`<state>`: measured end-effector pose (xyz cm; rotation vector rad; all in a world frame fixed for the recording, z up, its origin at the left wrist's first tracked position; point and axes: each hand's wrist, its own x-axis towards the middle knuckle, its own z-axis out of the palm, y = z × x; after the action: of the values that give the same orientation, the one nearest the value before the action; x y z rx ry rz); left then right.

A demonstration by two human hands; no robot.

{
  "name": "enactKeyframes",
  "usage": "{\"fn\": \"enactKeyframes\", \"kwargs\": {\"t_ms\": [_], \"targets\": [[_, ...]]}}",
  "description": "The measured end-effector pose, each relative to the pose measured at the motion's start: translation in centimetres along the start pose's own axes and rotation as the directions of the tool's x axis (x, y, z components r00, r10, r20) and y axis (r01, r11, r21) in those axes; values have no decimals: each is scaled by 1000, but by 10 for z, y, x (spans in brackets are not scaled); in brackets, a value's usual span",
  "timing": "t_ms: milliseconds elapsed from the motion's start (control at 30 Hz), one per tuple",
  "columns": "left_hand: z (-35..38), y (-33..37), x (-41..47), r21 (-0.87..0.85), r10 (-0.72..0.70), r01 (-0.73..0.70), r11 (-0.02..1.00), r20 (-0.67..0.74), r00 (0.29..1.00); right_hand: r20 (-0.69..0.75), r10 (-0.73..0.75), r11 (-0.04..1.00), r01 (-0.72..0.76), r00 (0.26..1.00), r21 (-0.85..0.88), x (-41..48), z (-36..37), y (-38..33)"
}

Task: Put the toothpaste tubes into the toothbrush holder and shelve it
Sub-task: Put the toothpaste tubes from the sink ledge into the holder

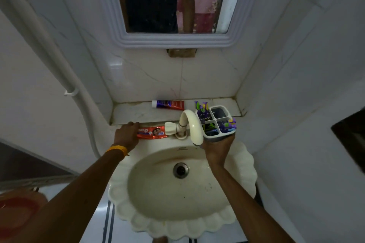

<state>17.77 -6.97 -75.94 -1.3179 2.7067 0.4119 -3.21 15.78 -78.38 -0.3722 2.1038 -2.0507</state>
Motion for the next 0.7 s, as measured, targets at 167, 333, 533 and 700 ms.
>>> {"fn": "enactKeyframes", "kwargs": {"t_ms": [167, 333, 533, 700], "targets": [[-5, -3, 0, -151, 30, -27, 988, 18, 999, 32, 56, 998, -56, 998, 13, -3, -8, 8], [-39, -3, -7, -394, 35, -104, 913, -178, 983, 28, 24, 999, -23, 999, -39, -1, -10, 9], [-109, 17, -21, -518, 18, -243, 820, -402, 916, 14, 21, 995, -19, 1000, -100, -2, -11, 17], [-166, 61, -29, -628, -21, -386, 676, -540, 841, 37, -18, 999, 20, 999, -39, -3, -12, 14]]}}
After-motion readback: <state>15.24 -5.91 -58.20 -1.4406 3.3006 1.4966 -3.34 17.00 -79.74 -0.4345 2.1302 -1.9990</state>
